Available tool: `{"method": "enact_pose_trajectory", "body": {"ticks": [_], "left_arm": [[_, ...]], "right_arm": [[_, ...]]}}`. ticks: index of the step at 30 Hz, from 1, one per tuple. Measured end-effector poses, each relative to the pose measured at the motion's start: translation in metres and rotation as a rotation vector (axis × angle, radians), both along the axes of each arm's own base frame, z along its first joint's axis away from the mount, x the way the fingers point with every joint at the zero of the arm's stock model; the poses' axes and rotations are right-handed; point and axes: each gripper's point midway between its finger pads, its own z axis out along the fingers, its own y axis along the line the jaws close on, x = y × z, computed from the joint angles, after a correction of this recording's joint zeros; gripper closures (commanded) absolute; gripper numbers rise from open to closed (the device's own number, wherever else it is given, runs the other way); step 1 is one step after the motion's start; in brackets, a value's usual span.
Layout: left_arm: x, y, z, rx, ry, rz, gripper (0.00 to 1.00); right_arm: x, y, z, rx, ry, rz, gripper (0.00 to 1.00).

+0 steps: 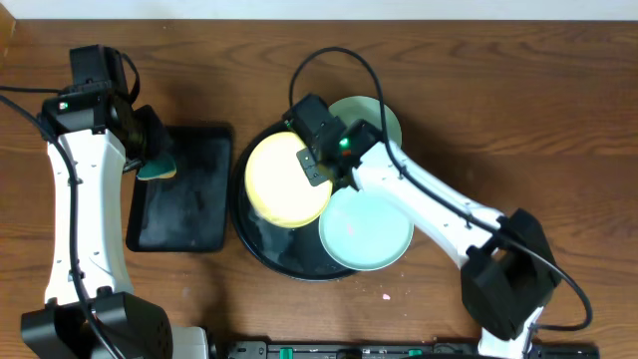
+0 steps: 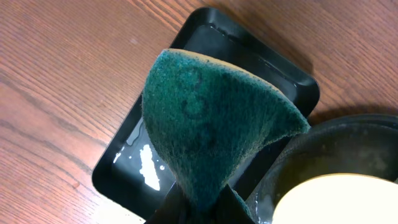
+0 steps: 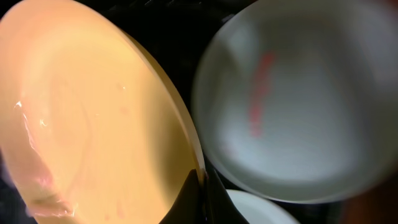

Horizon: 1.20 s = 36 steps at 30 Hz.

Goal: Clean dirty plates on tray and stack at the side

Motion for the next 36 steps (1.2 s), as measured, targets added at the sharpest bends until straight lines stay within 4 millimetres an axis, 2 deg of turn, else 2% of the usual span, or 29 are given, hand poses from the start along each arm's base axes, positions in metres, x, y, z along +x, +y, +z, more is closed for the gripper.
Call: {"method": "enact_pose_trajectory", "body": {"ticks": [6, 15, 24, 26, 29, 36], "left_arm": [[0.0, 0.0, 0.0, 0.0, 0.001, 0.0, 0.93], [-0.003, -0.001, -0.004, -0.004, 0.015, 0.0, 0.93], [-0.003, -0.001, -0.004, -0.004, 0.016, 0.0, 0.92], [-0.003, -0.001, -0.004, -0.003, 0.015, 0.0, 0.92], [-0.003, -0.001, -0.004, -0.004, 0.015, 0.0, 0.93], [0.0, -0.014, -0.005, -0.072, 0.001, -0.027, 0.93]], "right_arm": [[-0.001, -0.004, 0.032, -0.254, -0.286, -0.012, 0.99], [-0.028, 0.012, 0.089, -0.492, -0.655, -0.029, 0.99], [-0.038, 0.008, 0.125, -0.553, -0.802, -0.085, 0.99], [-0.039, 0.007, 0.126, -0.537, -0.789, -0.079, 0.99], [-0.04, 0.008, 0.118, -0.497, -0.724, -0.045, 0.99], [-0.029, 0.006, 0.074, -0.266, -0.419, -0.029, 0.99]]}}
